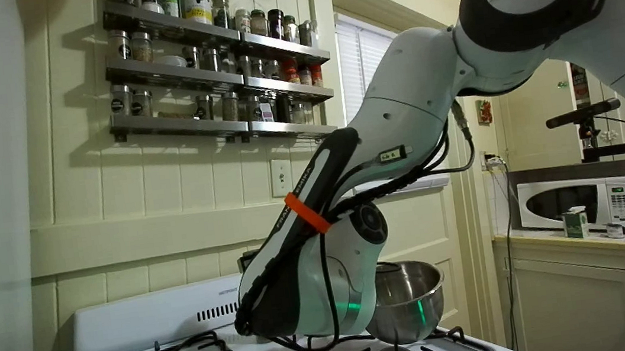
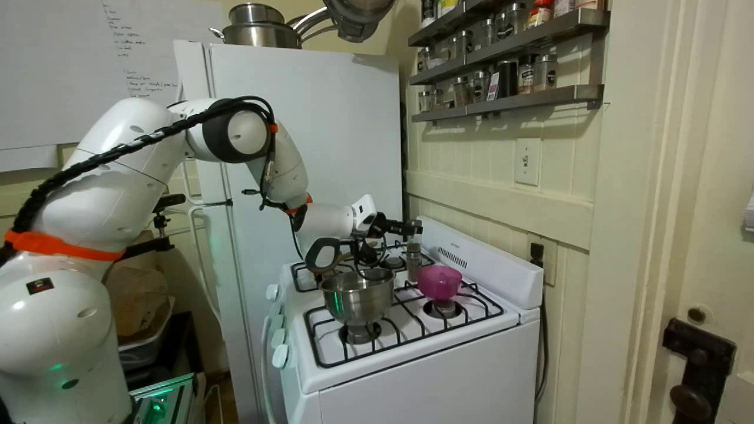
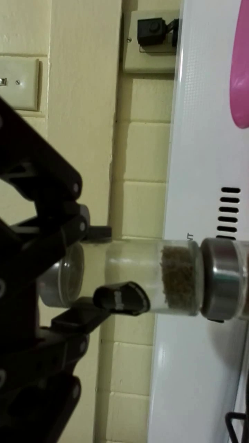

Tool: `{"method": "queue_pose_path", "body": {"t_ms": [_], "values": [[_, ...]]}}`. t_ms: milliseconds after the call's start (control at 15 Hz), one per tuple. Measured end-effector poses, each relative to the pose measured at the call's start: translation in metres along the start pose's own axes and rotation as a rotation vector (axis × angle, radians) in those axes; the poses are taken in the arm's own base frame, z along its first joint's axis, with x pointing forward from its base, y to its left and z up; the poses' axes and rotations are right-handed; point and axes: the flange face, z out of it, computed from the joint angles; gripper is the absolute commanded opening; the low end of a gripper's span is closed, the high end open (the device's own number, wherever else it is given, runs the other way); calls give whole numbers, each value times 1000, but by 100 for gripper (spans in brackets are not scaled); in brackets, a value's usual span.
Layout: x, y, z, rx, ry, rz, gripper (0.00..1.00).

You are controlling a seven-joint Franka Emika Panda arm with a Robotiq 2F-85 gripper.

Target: Remove one bottle from the bottom shelf and put it on the bottle on the stove

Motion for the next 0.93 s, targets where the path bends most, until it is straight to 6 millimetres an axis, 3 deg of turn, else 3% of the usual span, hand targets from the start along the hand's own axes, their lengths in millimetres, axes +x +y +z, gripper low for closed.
{"method": "queue_pose_path", "body": {"t_ms": [933], "values": [[5,-10,-10,2,63,-3,25]]}}
